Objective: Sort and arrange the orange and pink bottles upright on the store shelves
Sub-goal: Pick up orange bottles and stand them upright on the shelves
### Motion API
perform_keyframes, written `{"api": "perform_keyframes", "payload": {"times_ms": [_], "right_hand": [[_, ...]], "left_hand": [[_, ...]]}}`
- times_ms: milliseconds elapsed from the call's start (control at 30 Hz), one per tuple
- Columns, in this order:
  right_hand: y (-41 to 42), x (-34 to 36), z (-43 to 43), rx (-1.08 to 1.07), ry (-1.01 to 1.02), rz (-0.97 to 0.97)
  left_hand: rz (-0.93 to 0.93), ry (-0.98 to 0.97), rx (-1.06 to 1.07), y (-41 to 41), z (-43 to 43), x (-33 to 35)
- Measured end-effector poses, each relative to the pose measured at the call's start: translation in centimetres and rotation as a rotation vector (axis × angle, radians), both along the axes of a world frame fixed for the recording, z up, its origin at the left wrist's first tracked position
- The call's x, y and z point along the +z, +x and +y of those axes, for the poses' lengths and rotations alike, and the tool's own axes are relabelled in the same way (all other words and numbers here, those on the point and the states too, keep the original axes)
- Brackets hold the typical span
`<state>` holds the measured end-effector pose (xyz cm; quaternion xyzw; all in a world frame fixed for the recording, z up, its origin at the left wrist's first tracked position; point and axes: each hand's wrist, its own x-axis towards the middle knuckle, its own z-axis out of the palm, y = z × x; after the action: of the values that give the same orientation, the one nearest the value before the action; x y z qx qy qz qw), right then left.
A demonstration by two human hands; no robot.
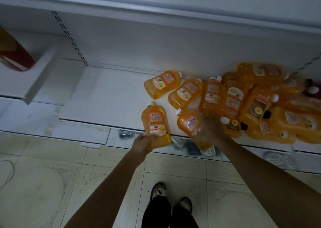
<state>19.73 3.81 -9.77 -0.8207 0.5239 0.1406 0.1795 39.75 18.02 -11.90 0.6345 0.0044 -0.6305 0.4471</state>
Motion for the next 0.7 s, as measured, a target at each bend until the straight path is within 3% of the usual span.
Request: {"api": "perform_keyframes", "payload": {"times_ms": [67, 200, 300, 500, 700], "right_hand": [[0.6, -0.1, 0.6, -0.112, 0.066, -0.020], [0.8, -0.2, 2.8, -0.303, 0.187, -0.125], [0.0, 0.0, 4.2, -0.481, 0.306, -0.267], [-4.8, 3.3, 6.2, -0.697, 0.286, -0.530], [-16.9, 6.5, 10.3, -0.860, 0.260, -0.662]], "left_hand": [[-0.034, 0.001, -0.059, 0.1, -0.6, 0.7], [-0.284, 0.053, -0.200, -0.2, -2.1, 1.0], [-0.284, 0.052, -0.235, -1.0, -2.2, 1.3], [-0.364, -0.044, -0.416, -6.6, -3.7, 4.1], [-0.393, -0.166, -0.587, -15.2, -4.5, 6.7]]}}
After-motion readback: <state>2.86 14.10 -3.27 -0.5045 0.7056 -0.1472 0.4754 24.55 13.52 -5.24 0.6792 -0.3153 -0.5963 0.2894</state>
